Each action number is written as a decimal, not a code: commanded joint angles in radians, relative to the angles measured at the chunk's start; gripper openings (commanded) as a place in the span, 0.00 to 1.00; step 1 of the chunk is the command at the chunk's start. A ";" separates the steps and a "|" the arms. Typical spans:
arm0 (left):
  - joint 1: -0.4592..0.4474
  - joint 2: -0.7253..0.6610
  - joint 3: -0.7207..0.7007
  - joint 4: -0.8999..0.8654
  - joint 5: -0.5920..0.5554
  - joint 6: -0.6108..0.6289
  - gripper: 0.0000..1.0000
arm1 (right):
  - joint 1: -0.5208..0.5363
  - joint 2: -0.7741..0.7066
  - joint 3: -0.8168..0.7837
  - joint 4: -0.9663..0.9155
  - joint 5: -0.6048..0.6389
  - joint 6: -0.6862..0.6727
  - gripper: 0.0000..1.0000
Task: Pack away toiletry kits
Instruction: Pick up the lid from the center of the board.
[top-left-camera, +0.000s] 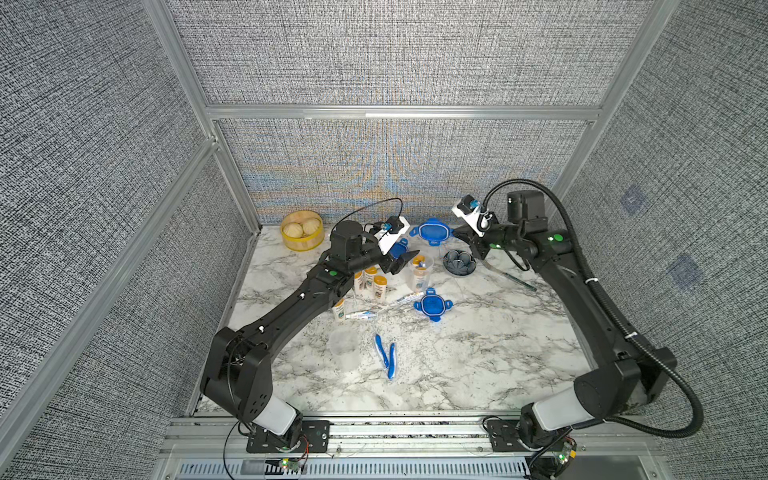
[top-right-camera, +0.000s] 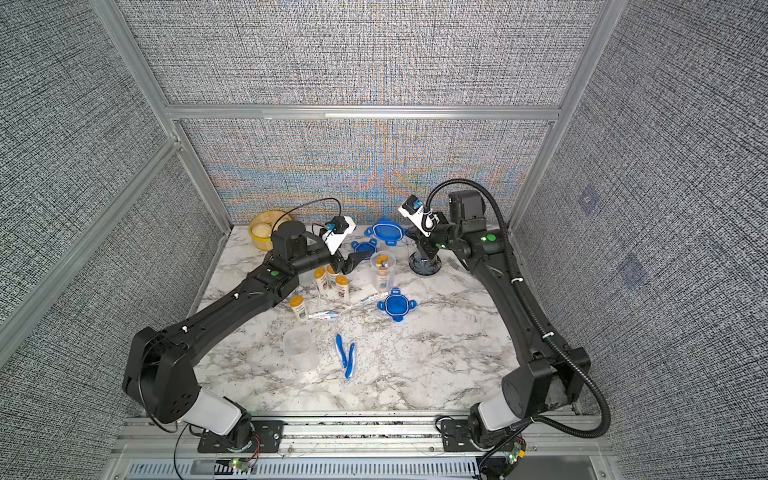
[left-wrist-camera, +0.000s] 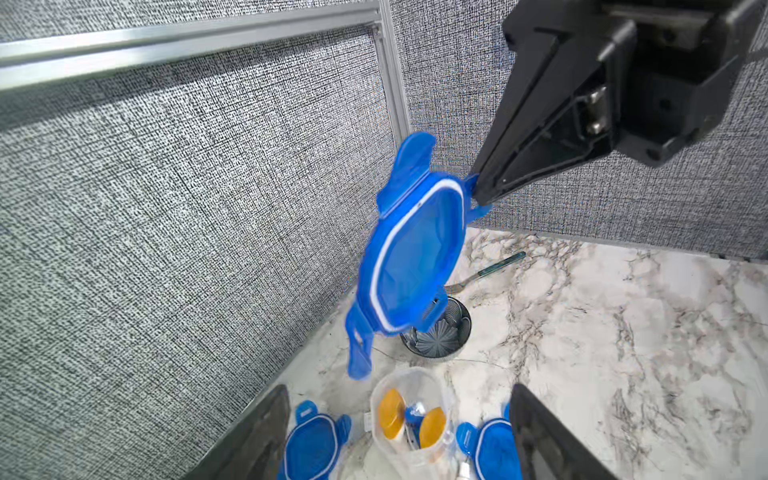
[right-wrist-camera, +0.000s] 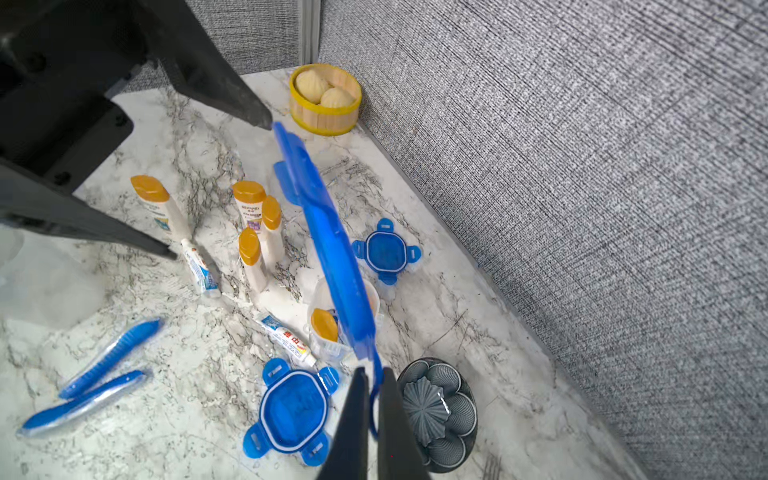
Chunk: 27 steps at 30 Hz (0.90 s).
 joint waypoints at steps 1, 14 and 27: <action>0.006 0.008 0.018 0.014 -0.038 0.104 0.81 | -0.011 0.020 0.020 -0.043 -0.047 -0.121 0.00; 0.013 0.120 0.188 -0.167 0.120 0.182 0.65 | -0.028 0.085 0.048 -0.010 -0.128 -0.206 0.00; 0.014 0.204 0.290 -0.215 0.164 0.173 0.36 | -0.029 0.084 -0.001 0.094 -0.164 -0.169 0.00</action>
